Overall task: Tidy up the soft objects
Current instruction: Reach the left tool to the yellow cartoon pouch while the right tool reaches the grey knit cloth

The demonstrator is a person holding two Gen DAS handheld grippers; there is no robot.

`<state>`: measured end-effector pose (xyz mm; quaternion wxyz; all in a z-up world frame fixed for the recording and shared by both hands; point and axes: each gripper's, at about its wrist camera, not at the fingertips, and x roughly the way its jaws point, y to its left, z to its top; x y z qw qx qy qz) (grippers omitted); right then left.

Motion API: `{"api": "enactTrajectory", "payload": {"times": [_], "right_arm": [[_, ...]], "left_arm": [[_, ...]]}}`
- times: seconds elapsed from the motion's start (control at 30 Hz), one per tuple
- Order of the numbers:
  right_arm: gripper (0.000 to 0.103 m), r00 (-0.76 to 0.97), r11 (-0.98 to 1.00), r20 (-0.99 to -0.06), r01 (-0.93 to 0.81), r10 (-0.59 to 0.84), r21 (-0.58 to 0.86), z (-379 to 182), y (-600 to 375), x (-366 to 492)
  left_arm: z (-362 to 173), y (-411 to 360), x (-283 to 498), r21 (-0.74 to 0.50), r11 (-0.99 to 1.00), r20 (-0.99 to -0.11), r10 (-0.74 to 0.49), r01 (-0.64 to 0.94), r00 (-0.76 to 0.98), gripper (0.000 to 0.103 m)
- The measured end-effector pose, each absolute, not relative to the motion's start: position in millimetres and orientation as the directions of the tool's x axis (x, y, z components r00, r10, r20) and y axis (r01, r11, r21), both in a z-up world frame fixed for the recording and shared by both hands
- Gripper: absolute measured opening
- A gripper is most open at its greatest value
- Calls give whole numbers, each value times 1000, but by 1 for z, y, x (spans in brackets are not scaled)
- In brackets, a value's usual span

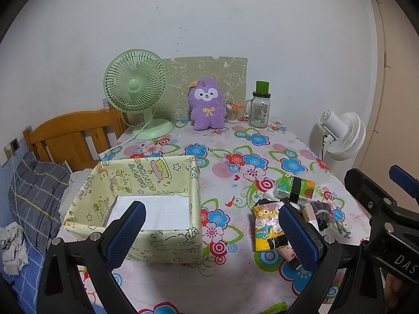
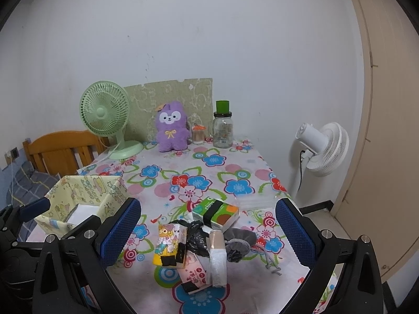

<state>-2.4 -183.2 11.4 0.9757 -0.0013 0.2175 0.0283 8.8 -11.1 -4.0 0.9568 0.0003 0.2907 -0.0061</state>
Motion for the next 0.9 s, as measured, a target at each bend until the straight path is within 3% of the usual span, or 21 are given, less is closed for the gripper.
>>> {"api": "enactTrajectory", "payload": {"times": [0.9], "right_arm": [[98,851,996,-517,-80,85,33,-27,-209,42]], "left_arm": [[-44,-66,52,-22,991,-658,-116,135,744,99]]}}
